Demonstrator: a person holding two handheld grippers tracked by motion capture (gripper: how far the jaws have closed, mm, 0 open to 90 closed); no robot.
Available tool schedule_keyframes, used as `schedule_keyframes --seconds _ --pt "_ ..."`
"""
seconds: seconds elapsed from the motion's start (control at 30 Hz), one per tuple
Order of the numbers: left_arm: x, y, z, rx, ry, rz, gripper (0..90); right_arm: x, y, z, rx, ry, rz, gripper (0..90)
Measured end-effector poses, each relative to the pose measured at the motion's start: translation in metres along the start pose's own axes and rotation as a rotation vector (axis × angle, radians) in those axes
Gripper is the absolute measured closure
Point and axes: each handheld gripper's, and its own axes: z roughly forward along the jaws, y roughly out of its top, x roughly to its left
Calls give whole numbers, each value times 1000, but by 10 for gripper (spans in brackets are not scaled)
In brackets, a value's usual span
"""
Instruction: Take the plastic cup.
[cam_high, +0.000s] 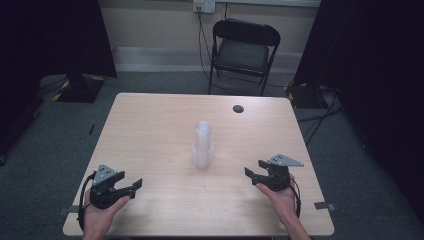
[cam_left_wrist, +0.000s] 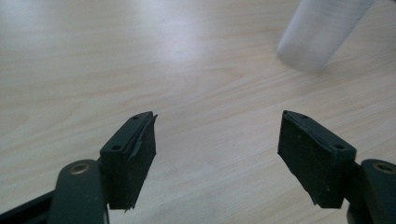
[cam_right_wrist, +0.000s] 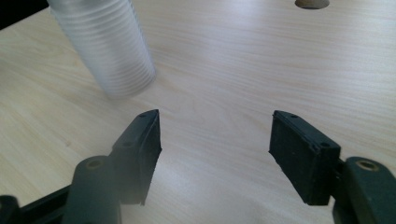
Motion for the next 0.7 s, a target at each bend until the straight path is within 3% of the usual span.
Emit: schedule_keyframes --seconds 0.1,0.13,0.2,0.27,0.4,0.5,0.57,0.63,0.7 --pt "0 2 0 -13 -25 -41 289 -6 0 1 -2 19 50 358" --pt "0 3 2 -7 -14 -44 289 -7 0 2 5 25 53 360" --pt "-2 7 6 40 -7 -17 288 -7 0 6 32 4 9 359" --pt "-3 13 7 79 5 20 289 -7 3 7 45 17 10 360" --pt "-5 19 7 -38 13 -6 298 -6 10 6 37 32 4 373" --pt "-7 15 10 -15 6 -12 308 -5 9 4 36 30 -3 381" --pt "-8 9 7 0 -1 25 309 -4 5 0 6 25 0 384" --pt "-5 6 5 -13 -16 -6 310 -4 3 -4 -15 38 16 387" --pt "-2 4 3 -25 -13 -9 310 -5 6 -11 -41 29 9 392"
